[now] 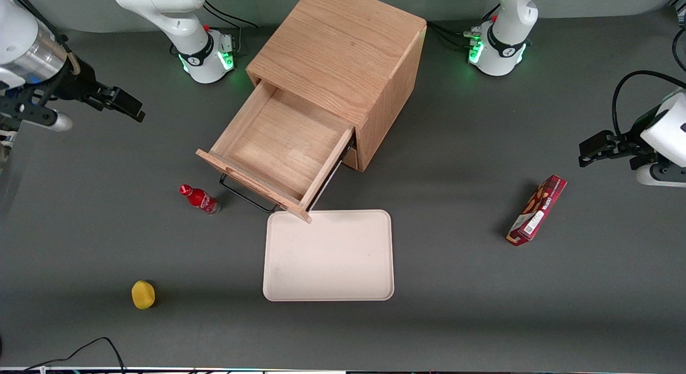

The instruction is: Open upper drawer

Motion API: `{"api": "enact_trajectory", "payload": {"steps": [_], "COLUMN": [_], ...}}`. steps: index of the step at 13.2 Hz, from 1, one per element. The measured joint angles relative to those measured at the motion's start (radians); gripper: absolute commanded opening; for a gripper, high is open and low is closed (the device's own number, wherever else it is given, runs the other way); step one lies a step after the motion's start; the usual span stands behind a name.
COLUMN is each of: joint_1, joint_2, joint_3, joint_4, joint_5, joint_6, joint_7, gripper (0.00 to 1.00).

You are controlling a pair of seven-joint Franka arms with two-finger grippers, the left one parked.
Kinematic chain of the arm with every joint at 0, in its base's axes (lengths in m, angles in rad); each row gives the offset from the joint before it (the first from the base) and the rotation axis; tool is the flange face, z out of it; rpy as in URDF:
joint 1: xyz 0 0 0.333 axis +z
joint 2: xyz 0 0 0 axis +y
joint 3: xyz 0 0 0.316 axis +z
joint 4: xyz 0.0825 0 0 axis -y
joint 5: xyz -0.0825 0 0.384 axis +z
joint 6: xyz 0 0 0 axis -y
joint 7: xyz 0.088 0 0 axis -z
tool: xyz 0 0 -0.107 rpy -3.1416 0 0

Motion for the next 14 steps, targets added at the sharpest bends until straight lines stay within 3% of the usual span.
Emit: {"api": "enact_trajectory", "payload": {"steps": [3,7,12,14], "joint_1": [0.000,-0.003,-0.003,-0.004], "joint_2": [-0.030,-0.008,-0.005,-0.007], "joint_3": [-0.012,-0.018,-0.037,-0.049], "joint_4": [-0.043,-0.042,-0.037,-0.029], "joint_5": [0.002,-0.038,-0.040,-0.040], "joint_6": [0.024,0.049,0.046,0.040], "joint_7": [-0.022,-0.335,-0.532,-0.536], "gripper": [1.00,1.00,1.00,1.00]}}
